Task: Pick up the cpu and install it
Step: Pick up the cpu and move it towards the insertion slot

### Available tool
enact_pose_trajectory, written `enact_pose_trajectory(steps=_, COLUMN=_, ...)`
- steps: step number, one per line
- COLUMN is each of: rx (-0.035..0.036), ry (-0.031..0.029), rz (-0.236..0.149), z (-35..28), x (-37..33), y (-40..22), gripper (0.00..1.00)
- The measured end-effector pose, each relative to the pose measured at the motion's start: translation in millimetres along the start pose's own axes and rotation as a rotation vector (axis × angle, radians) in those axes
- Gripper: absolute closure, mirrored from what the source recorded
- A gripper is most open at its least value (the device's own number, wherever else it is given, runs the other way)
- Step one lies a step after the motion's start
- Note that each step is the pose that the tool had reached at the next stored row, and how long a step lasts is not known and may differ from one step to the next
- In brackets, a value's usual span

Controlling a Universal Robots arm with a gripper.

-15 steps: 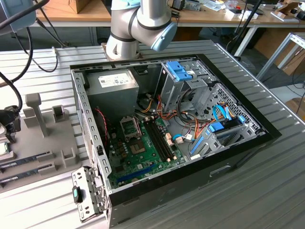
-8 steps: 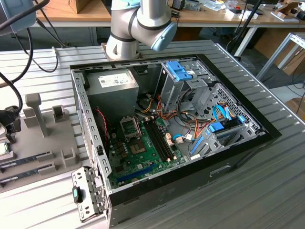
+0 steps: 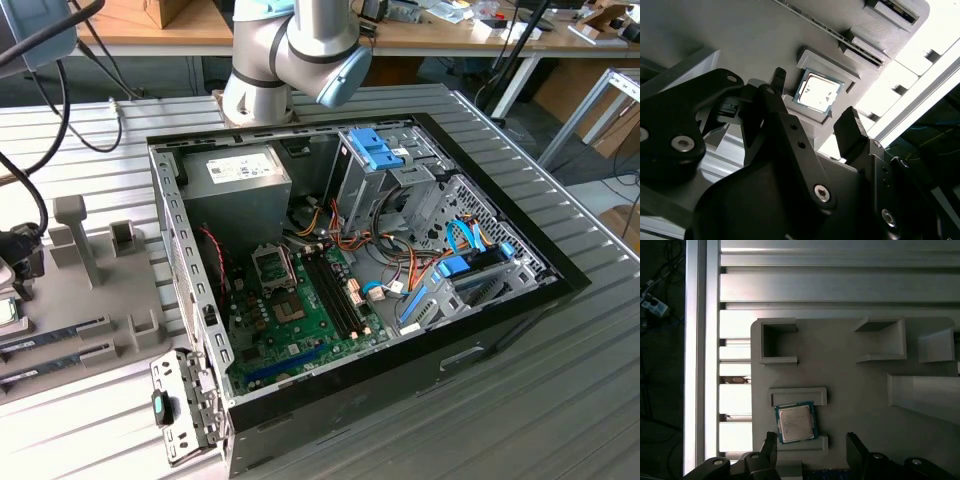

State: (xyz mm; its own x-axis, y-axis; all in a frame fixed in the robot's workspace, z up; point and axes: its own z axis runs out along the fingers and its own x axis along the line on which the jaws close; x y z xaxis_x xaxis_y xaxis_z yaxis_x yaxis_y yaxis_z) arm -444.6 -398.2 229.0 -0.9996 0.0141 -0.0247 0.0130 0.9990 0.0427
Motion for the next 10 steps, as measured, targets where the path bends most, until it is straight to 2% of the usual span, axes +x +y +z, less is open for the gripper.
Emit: enact_pose_trajectory(steps=10, rx=0.0000, ry=0.0001, rz=-0.001, z=2.0, x=0.0, y=-0.1, gripper=0.34)
